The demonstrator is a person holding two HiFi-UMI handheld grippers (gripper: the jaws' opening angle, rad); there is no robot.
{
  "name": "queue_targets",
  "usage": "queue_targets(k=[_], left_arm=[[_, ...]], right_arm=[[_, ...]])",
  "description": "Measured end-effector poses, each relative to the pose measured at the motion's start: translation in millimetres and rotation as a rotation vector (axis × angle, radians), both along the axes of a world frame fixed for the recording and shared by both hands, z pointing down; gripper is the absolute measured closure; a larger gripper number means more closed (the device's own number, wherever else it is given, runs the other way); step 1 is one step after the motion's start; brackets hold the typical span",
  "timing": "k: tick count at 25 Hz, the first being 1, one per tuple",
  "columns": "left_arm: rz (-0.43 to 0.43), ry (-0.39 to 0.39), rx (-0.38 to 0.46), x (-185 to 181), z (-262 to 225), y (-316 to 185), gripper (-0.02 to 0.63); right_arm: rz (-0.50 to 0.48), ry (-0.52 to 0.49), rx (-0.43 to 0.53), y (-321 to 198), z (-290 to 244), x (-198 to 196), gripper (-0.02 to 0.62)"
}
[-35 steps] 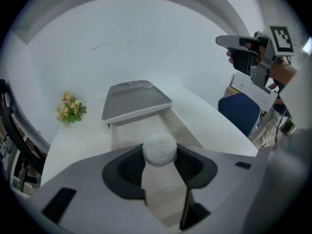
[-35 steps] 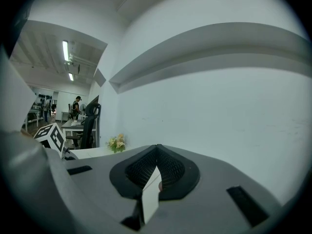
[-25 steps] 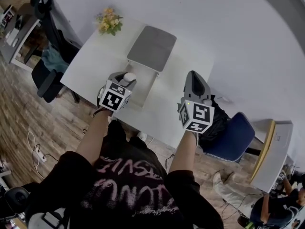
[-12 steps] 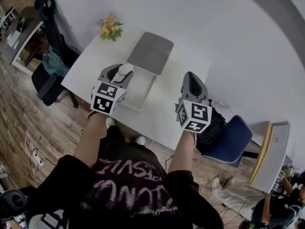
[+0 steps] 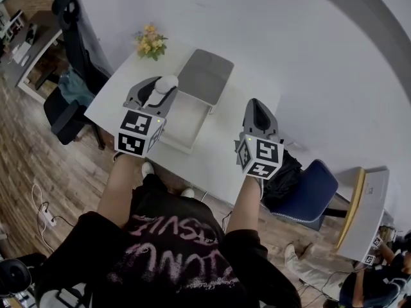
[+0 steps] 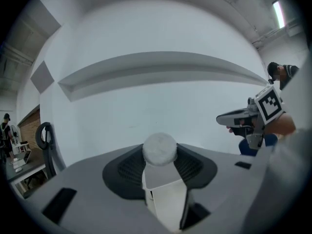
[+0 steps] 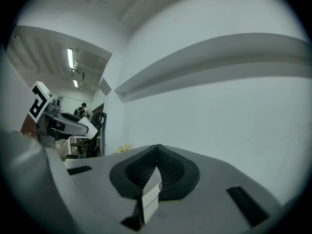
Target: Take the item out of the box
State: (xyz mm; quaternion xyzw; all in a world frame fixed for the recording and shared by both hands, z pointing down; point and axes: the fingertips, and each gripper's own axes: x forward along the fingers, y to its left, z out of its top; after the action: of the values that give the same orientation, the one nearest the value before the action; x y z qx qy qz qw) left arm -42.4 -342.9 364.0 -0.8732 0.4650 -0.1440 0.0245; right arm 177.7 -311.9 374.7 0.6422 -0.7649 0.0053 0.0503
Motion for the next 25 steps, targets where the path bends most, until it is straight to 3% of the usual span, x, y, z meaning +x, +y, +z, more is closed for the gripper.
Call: queue_targets(k=[14, 25], left_arm=[[-0.045, 0.062, 0.070, -17, -32, 10, 0.426], [-0.066, 0.062, 0.115, -23, -53, 13, 0.428]], right_arm=[[-0.010, 0.019, 0.004, 1, -6, -7, 0.586], [-0.022, 0.017, 0.018, -3, -11, -10, 0.586]])
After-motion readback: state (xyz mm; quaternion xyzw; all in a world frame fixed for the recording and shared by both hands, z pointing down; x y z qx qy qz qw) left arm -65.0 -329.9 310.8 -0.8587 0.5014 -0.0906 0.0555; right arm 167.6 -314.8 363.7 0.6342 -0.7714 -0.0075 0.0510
